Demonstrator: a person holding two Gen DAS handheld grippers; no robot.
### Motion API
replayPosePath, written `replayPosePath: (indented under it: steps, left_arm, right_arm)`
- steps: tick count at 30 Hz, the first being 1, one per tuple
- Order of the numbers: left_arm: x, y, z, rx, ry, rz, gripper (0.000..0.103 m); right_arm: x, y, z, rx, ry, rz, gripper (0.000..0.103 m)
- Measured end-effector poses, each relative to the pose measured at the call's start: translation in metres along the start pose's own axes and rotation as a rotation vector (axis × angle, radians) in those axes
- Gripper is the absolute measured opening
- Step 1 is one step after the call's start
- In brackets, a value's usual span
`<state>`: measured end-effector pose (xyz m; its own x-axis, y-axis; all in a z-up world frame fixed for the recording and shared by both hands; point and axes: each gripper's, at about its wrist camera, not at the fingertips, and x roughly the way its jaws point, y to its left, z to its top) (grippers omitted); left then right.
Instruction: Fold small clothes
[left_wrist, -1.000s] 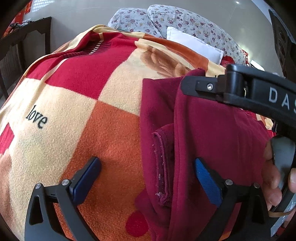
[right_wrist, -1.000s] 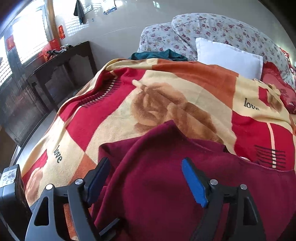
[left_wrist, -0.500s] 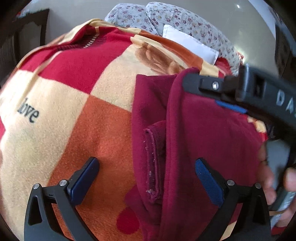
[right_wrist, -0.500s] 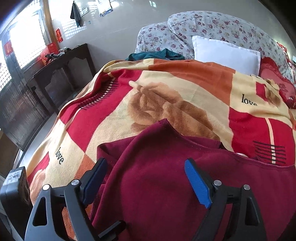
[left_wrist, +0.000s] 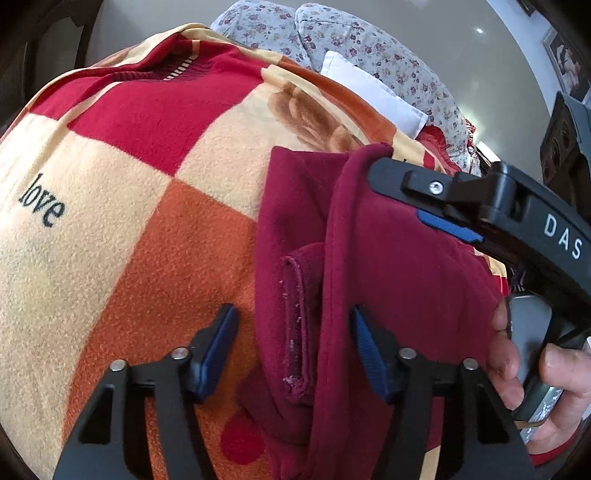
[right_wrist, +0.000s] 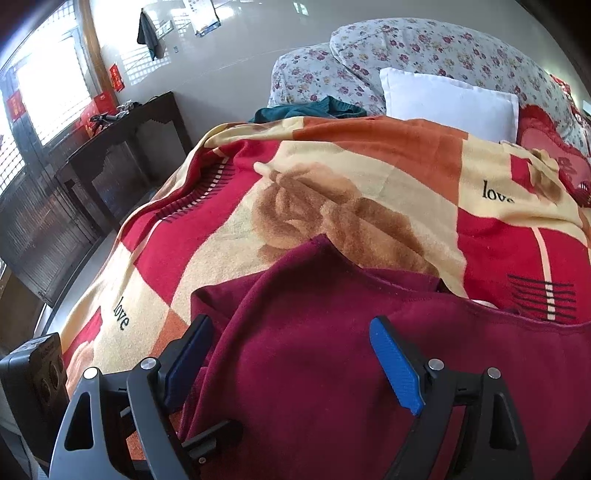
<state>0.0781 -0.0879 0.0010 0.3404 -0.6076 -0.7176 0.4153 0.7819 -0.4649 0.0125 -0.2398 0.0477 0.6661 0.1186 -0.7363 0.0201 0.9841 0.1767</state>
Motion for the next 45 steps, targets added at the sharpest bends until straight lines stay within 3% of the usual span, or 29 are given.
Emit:
replayPosePath:
  steps: [1, 2, 4, 8, 11, 12, 14, 17, 20, 24, 25, 27, 28, 29, 31, 35, 41, 43, 45]
  left_arm:
    - [0.001, -0.001, 0.0, 0.004, 0.008, -0.011, 0.048]
    - [0.002, -0.002, -0.001, 0.007, 0.015, -0.014, 0.048]
    - [0.004, -0.003, -0.001, 0.015, 0.014, -0.005, 0.048]
    - [0.004, 0.003, 0.001, -0.021, 0.021, -0.028, 0.049]
    - [0.004, 0.005, 0.001, -0.036, 0.023, -0.038, 0.049]
    - [0.003, 0.004, 0.001, -0.033, 0.023, -0.035, 0.049]
    - [0.003, 0.003, 0.0, -0.029, 0.023, -0.031, 0.05]
    - [0.001, 0.006, 0.0, -0.044, 0.028, -0.043, 0.051]
    - [0.0, 0.007, 0.001, -0.056, 0.027, -0.05, 0.053]
    - [0.001, 0.004, 0.0, -0.038, 0.025, -0.032, 0.054]
    - [0.001, 0.004, 0.0, -0.036, 0.025, -0.034, 0.057]
    - [0.001, 0.003, 0.0, -0.036, 0.022, -0.044, 0.06]
    - [0.002, 0.003, 0.0, -0.035, 0.021, -0.046, 0.062]
    - [0.002, 0.002, -0.001, -0.029, 0.021, -0.045, 0.062]
    - [0.002, 0.001, -0.001, -0.022, 0.02, -0.041, 0.063]
    - [0.002, 0.0, 0.0, -0.017, 0.009, -0.026, 0.063]
    - [-0.006, 0.001, 0.001, -0.018, -0.047, 0.03, 0.069]
    - [-0.004, 0.0, 0.001, -0.008, -0.047, 0.047, 0.069]
    - [-0.003, -0.003, 0.0, 0.014, -0.054, 0.068, 0.071]
  right_arm:
    - [0.001, 0.003, 0.001, -0.025, -0.003, -0.005, 0.087]
    - [0.003, 0.008, 0.003, -0.056, -0.006, -0.03, 0.076]
    - [0.01, 0.01, 0.005, -0.061, 0.007, -0.051, 0.066]
    - [0.022, 0.011, 0.009, -0.017, 0.03, -0.011, 0.066]
    - [0.03, 0.02, 0.007, -0.071, 0.034, -0.05, 0.063]
    - [0.034, 0.022, 0.007, -0.085, 0.038, -0.065, 0.057]
    - [0.037, 0.02, 0.007, -0.1, 0.03, -0.08, 0.033]
    - [0.024, 0.015, 0.01, -0.067, 0.005, -0.005, 0.01]
    - [0.017, 0.02, 0.011, -0.078, -0.018, 0.024, 0.01]
    - [0.04, 0.02, 0.006, -0.057, 0.001, 0.041, 0.011]
    - [0.039, 0.019, 0.005, -0.05, -0.013, 0.056, 0.014]
    - [0.03, 0.012, 0.002, -0.004, -0.026, 0.133, 0.029]
    - [0.021, 0.008, -0.001, 0.023, -0.024, 0.195, 0.046]
    - [0.011, 0.005, -0.005, 0.033, -0.025, 0.207, 0.056]
    - [-0.016, -0.004, -0.02, 0.02, -0.049, 0.179, 0.057]
    - [-0.066, -0.043, -0.059, 0.042, -0.082, 0.016, 0.057]
    - [-0.134, -0.131, -0.111, 0.233, -0.156, -0.202, 0.057]
    - [-0.135, -0.157, -0.12, 0.304, -0.153, -0.241, 0.057]
    - [-0.126, -0.178, -0.126, 0.357, -0.148, -0.204, 0.056]
